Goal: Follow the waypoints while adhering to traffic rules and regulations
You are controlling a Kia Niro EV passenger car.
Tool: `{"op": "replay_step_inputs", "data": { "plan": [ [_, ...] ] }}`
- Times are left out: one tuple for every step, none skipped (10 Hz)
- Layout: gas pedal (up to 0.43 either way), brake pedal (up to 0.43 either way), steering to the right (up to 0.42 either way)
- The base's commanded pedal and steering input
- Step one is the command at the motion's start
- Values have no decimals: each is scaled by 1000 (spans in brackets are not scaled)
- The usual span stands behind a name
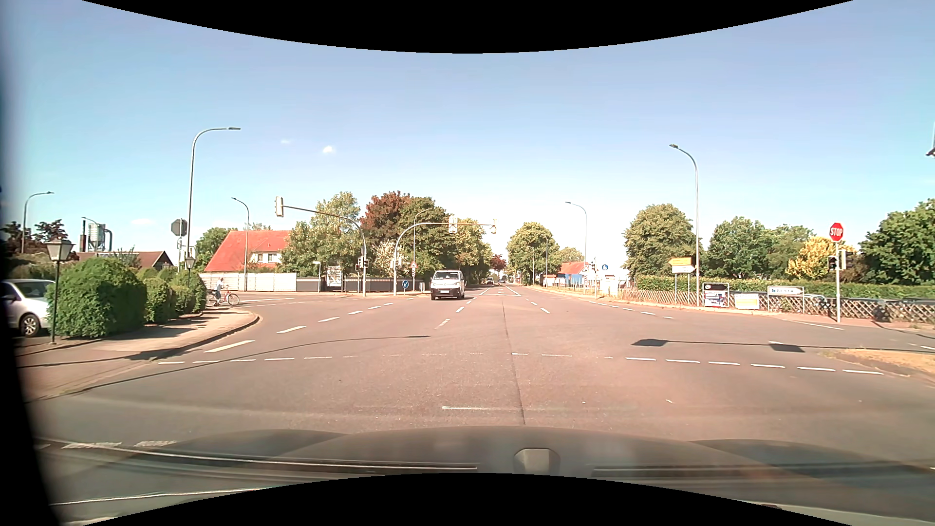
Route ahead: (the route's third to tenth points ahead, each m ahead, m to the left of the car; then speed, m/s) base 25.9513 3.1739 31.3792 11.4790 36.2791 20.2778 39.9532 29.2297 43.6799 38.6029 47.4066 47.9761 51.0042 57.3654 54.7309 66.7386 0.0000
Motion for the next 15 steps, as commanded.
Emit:
{"op": "replay_step_inputs", "data": {
  "plan": [
    [0,329,8],
    [0,329,8],
    [0,329,8],
    [0,329,8],
    [0,323,8],
    [0,329,8],
    [0,329,8],
    [0,329,8],
    [0,329,8],
    [0,329,8],
    [0,329,8],
    [0,329,8],
    [0,329,8],
    [0,329,8],
    [0,329,8]
  ]
}}
